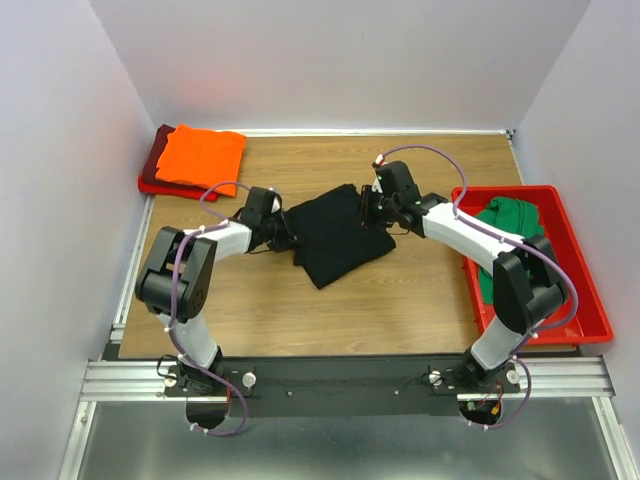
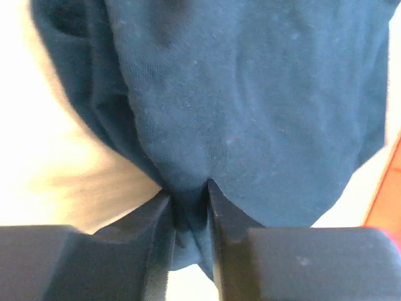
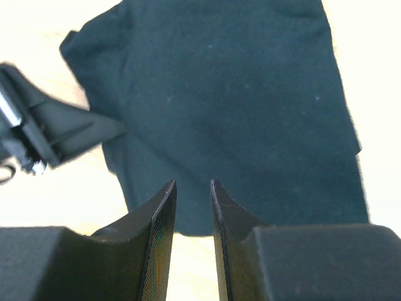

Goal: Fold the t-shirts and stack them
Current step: Neatly place the folded tshirt to the corner

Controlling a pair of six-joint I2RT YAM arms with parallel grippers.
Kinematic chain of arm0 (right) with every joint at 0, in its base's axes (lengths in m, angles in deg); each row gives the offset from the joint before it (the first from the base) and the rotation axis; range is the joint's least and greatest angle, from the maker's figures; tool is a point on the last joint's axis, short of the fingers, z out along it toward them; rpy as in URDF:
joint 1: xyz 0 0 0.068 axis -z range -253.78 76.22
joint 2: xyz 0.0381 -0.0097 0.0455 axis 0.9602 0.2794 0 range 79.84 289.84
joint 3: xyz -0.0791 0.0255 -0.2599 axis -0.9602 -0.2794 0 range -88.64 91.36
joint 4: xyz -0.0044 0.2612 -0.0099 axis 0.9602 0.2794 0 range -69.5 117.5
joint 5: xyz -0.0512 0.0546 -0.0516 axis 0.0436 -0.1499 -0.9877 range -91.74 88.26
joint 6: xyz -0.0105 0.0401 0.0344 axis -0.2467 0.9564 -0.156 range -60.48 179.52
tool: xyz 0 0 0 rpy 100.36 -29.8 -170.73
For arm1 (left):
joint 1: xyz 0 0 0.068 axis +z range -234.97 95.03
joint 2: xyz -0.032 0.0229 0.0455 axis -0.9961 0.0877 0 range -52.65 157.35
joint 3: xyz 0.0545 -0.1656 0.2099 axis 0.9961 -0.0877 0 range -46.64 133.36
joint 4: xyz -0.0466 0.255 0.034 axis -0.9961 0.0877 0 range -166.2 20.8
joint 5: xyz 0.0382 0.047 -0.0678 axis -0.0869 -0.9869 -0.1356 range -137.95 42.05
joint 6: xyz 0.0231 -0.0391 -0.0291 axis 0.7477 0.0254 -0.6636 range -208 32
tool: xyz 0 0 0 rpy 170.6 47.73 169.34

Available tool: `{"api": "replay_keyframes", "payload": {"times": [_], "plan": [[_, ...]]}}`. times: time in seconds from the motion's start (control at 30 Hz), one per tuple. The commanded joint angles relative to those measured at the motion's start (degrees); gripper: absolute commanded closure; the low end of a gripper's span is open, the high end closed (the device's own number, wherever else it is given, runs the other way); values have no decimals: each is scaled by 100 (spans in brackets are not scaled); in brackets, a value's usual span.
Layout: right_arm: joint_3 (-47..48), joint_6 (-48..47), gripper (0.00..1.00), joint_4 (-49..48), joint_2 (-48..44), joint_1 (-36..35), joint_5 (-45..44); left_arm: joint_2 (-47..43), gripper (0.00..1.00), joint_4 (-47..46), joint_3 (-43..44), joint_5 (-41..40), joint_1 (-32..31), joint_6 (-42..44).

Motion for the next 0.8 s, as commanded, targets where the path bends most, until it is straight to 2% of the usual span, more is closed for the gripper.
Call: {"api": "replay_keyframes", "payload": {"times": [0.0,0.03,0.17,0.23,0.4,0.57,0.67,0.77], "plan": [[189,-117,64,98,35,-6,-81,433,100,869,986,-752,-2,583],[180,-135,64,98,9,-6,-64,530,100,1254,1249,-1059,7,1011],[93,-187,64,107,-88,-6,-28,995,100,2151,2680,-2077,68,1829],[48,-214,64,115,-158,-6,33,1084,100,2513,3087,-2597,182,2042],[-48,-240,65,194,-282,-6,235,1487,100,3181,4403,-3187,463,2718],[-224,-231,65,238,-361,-6,429,1901,100,3647,5600,-4503,587,3273],[-259,-231,65,256,-387,-15,499,2339,100,3902,6652,-4936,683,3668],[-250,-231,66,256,-387,-15,552,2587,100,4131,7244,-5078,815,3958]]}}
